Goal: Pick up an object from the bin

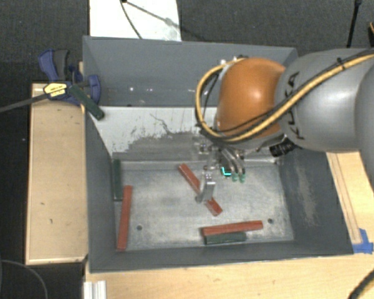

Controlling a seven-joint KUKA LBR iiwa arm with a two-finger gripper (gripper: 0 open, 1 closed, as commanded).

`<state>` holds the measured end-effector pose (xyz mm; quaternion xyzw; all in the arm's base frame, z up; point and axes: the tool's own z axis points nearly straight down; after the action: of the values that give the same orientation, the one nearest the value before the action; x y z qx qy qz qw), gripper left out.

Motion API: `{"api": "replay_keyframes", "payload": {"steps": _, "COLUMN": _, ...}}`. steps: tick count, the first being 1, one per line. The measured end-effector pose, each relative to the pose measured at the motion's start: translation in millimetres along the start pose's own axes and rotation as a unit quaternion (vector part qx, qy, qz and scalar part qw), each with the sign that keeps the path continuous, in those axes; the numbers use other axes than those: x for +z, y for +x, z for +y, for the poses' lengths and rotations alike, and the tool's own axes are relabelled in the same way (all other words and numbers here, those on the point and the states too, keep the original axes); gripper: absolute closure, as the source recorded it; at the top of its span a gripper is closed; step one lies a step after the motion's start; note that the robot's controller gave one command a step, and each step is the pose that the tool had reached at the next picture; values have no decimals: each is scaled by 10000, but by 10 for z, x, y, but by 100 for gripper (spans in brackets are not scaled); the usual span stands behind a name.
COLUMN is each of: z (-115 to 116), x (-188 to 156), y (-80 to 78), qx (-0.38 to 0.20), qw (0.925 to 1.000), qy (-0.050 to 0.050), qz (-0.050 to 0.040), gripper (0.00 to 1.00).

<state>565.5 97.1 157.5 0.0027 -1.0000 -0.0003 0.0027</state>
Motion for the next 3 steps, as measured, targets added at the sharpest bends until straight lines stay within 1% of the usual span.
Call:
{"api": "replay_keyframes", "payload": {"steps": 1, "z": -261, "x": 890, "y": -73, "qx": -553, "qw": 9985, "qy": 7, "qz": -10, "gripper": 0}}
{"api": "replay_keyframes", "payload": {"steps": 2, "z": -590, "x": 866, "y": -156, "qx": -1143, "qw": 9934, "qy": 8, "qz": -56, "gripper": 0}}
{"api": "replay_keyframes", "payload": {"steps": 3, "z": -572, "x": 864, "y": -155, "qx": -1131, "qw": 9936, "qy": 0, "qz": -55, "gripper": 100}}
